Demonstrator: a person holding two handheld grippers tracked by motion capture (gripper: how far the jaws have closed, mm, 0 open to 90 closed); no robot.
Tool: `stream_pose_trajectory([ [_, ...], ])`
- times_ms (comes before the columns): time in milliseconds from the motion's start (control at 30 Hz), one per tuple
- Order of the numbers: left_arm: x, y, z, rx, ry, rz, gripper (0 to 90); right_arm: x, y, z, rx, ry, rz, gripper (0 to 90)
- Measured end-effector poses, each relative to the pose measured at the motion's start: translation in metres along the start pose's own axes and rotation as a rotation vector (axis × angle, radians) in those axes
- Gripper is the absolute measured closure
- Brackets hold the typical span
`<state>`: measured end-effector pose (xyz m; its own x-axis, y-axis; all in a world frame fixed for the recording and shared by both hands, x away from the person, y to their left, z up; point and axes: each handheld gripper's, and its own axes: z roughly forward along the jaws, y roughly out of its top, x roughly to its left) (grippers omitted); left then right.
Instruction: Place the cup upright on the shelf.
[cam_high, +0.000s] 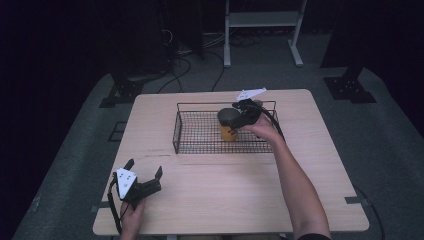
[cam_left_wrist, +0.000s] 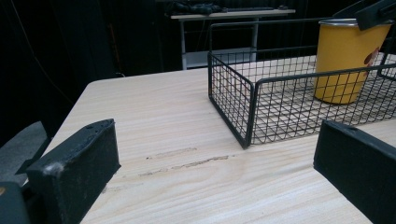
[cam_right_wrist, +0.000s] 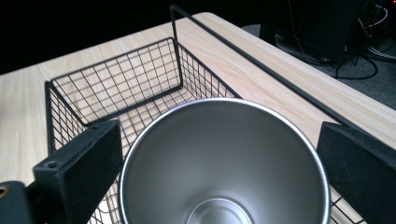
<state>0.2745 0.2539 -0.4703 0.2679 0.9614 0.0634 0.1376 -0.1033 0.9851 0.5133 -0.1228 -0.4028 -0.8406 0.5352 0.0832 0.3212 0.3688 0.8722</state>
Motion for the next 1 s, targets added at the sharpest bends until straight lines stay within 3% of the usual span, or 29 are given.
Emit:
stream_pose_trajectory([
  [300,0.0,0.0,0.0,0.0,0.001,0.001,0.0,0.001,0.006,-0.012,-0.04,0.001,0.017,1.0],
  [1000,-0.001,0.0,-0.001,-0.004,0.0,0.003,0.0,0.006,0.011,-0.047,-0.089,0.011,0.006,1.0],
])
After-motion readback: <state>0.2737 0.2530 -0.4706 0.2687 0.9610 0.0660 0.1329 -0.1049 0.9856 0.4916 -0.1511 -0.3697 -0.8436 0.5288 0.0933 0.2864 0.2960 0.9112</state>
